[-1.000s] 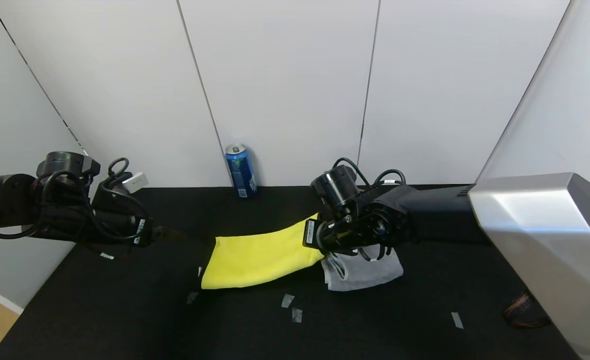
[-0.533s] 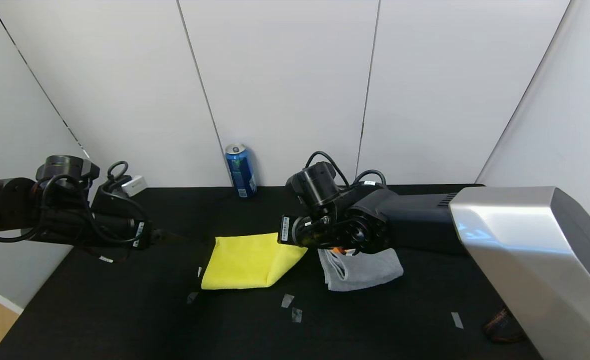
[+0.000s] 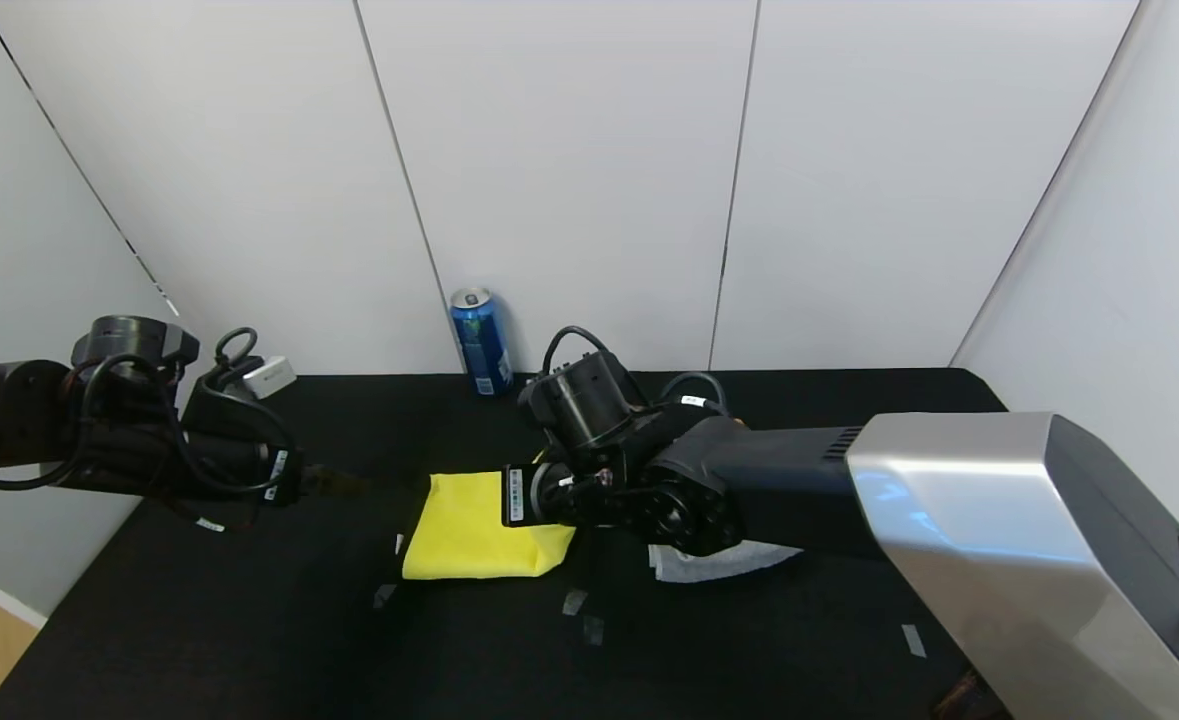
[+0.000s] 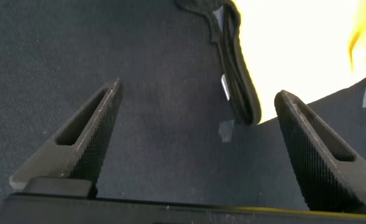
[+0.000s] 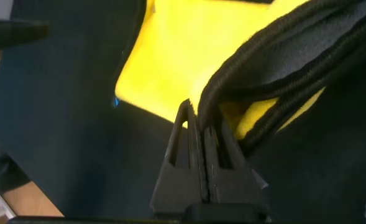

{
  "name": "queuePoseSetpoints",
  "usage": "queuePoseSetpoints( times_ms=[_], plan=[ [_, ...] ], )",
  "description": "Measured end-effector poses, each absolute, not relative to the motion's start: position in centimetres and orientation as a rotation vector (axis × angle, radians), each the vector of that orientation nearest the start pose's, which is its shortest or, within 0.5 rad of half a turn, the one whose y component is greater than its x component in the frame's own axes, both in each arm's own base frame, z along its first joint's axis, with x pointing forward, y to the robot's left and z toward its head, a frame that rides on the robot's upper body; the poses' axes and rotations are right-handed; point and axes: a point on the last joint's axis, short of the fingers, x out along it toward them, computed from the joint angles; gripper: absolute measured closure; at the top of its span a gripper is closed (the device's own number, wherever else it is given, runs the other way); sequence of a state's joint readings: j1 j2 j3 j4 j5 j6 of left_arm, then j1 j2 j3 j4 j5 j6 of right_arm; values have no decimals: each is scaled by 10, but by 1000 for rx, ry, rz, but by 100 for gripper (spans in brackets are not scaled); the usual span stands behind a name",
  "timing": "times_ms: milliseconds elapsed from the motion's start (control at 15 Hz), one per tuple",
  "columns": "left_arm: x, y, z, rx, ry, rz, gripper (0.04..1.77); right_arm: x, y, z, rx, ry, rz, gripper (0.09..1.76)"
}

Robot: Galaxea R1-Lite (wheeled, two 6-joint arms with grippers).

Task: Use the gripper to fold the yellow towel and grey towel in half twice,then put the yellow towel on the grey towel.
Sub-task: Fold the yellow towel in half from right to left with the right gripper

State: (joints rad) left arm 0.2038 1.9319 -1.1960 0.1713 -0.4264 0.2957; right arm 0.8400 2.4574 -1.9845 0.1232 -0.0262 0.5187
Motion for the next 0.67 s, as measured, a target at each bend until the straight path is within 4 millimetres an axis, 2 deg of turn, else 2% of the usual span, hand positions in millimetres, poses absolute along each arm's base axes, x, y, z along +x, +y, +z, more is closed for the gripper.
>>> queuePoseSetpoints(
  times_ms=[667],
  plan=[
    [341, 60, 136, -8, 834, -334, 9, 335, 400, 100, 266, 740, 833, 172]
  ],
)
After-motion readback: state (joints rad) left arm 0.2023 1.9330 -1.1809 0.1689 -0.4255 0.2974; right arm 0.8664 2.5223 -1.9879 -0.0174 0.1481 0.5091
